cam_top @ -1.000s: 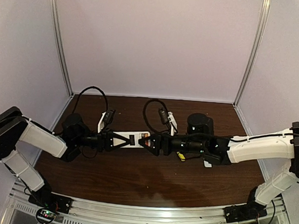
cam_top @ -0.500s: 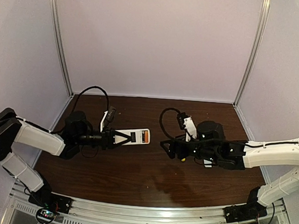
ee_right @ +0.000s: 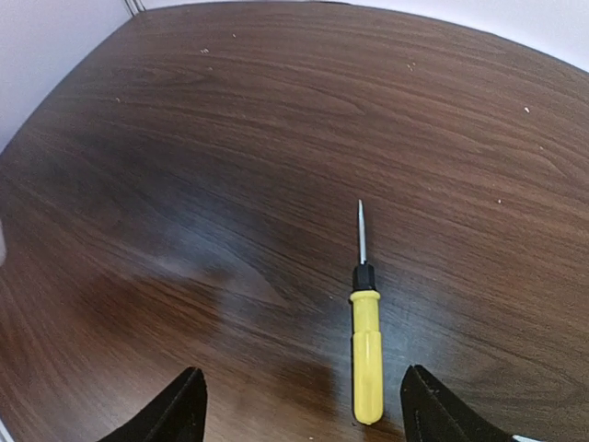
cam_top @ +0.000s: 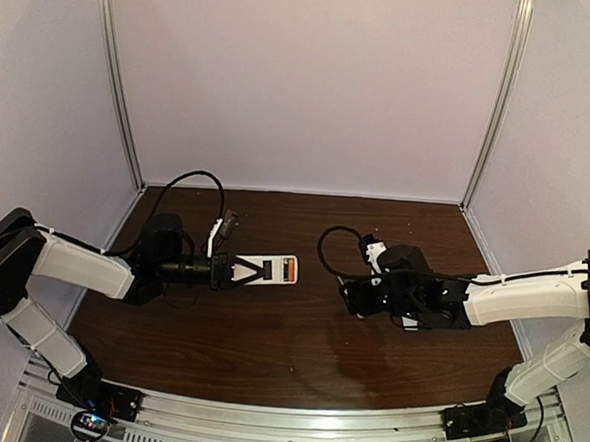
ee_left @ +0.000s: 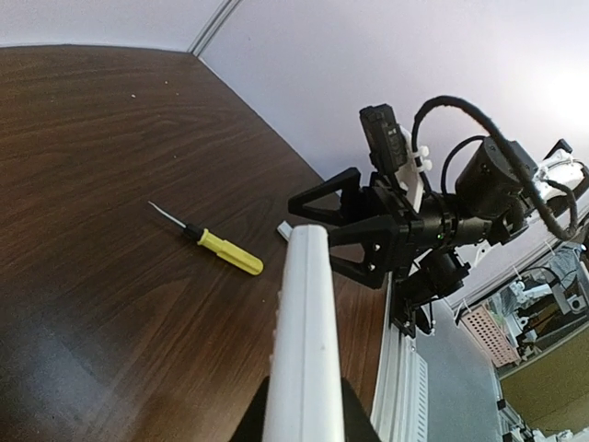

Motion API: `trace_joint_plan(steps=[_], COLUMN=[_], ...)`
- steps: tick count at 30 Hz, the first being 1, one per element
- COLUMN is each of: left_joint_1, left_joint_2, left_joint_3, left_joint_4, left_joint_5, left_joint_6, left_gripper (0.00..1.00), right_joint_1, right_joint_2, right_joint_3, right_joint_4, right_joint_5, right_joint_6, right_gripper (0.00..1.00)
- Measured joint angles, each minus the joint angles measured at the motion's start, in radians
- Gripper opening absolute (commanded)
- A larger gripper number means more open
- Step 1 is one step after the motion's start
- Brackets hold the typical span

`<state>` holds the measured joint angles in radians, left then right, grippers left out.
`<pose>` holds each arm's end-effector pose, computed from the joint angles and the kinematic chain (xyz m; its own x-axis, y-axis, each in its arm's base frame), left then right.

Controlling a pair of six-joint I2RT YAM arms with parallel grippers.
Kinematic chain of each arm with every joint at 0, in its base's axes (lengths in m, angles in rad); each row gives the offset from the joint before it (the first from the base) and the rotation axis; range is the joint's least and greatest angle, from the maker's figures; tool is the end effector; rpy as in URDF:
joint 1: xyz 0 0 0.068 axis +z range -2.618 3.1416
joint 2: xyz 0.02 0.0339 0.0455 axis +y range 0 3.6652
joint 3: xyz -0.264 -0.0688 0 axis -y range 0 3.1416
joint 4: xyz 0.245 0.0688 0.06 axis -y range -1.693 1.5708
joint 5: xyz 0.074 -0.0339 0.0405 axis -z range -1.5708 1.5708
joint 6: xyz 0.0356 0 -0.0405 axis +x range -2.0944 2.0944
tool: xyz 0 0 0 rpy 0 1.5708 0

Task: Unload the batteries from the remote control

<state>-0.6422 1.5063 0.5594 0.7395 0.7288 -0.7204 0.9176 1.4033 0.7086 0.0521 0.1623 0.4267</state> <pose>0.2206 -0.1946 0.1925 -0.7629 -0.0439 -0.6450 0.6192 0.2369 -0.7486 0.1808 0.2268 0.1977 -0.6234 -0.1425 -0.7688 -0.4911 0.8365 0.2432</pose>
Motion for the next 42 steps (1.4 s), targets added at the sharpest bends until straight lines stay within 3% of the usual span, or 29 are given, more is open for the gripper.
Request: trace_joint_plan(steps=[29,38,42], left_joint_1=[0.000,0.000,0.000], left_joint_2=[0.073,0.077,0.102], left_joint_3=[0.046,0.055,0.074], left_joint_4=[-0.087,-0.095,-0.129], left_joint_5=[-0.010,-0.010,-0.012], left_joint_6=[-0.002,-0.002,-0.002], left_gripper=[0.00,0.00,0.00], right_joint_1=[-0.107,-0.111,-0.111], right_joint_2=[0.252,0.270,0.271], right_joint_3=[0.028,0.028,0.028], right_joint_4=[0.011,0.024,0.024], right_joint_5=[-0.117,-0.121,-0.124], right_joint_6=[-0.019,-0.021,-0.019], right_gripper=[0.47,0.47,0.55])
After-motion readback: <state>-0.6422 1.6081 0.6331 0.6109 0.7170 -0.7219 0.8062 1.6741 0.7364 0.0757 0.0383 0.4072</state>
